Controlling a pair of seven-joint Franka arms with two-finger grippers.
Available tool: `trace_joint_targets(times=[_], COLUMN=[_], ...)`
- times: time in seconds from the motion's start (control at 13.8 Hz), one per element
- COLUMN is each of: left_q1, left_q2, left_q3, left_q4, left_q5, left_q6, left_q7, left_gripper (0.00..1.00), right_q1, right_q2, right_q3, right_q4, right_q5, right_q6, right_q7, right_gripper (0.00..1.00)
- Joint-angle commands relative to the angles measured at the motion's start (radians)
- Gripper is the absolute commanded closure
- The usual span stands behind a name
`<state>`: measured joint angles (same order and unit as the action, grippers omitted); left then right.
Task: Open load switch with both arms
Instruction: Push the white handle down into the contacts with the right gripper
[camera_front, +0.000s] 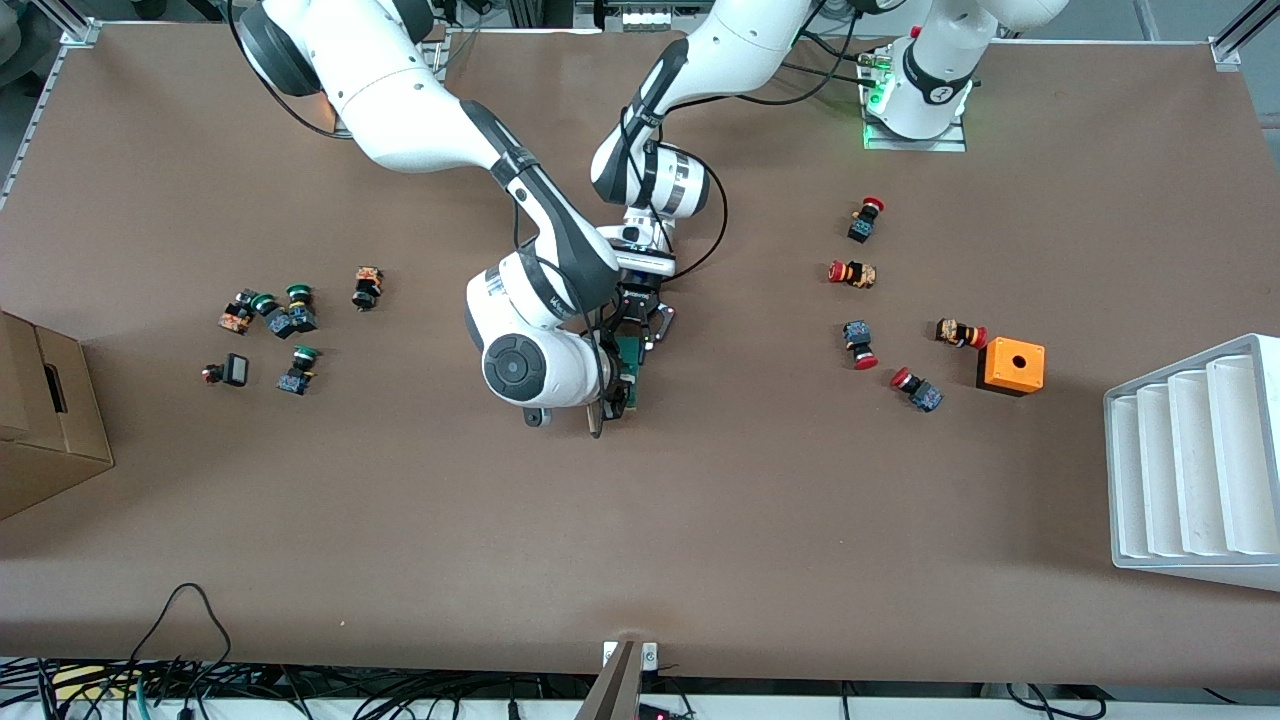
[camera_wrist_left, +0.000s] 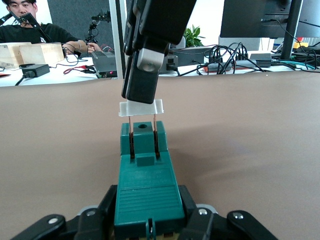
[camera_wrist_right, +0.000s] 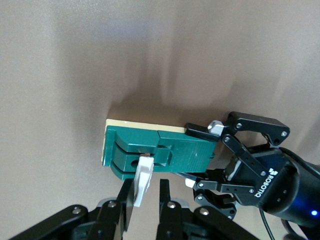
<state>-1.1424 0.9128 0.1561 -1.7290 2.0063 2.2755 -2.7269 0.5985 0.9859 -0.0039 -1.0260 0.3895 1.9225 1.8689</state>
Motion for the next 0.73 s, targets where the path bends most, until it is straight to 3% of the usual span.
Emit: trace_joint_targets(times=[0.0,0.65], left_q1=[-0.005,-0.003], left_q2=[0.061,0.072], left_q3=[0.014,0.014], left_q4=[0.057,0.057], left_q5=[0.039,0.037], left_q6=[0.024,0.024], left_q7=[-0.082,-0.082], left_gripper=[0.57,0.58], right_q1=[0.017,0.032], right_q2=[-0.047,-0.095], right_q3=[-0.005,0.001], right_q4=[-0.072,-0.137], right_q5=[-0.014,-0.027], right_q6=[0.003,0.004], right_q7=[-0.008,-0.007], right_gripper=[0.74,0.74])
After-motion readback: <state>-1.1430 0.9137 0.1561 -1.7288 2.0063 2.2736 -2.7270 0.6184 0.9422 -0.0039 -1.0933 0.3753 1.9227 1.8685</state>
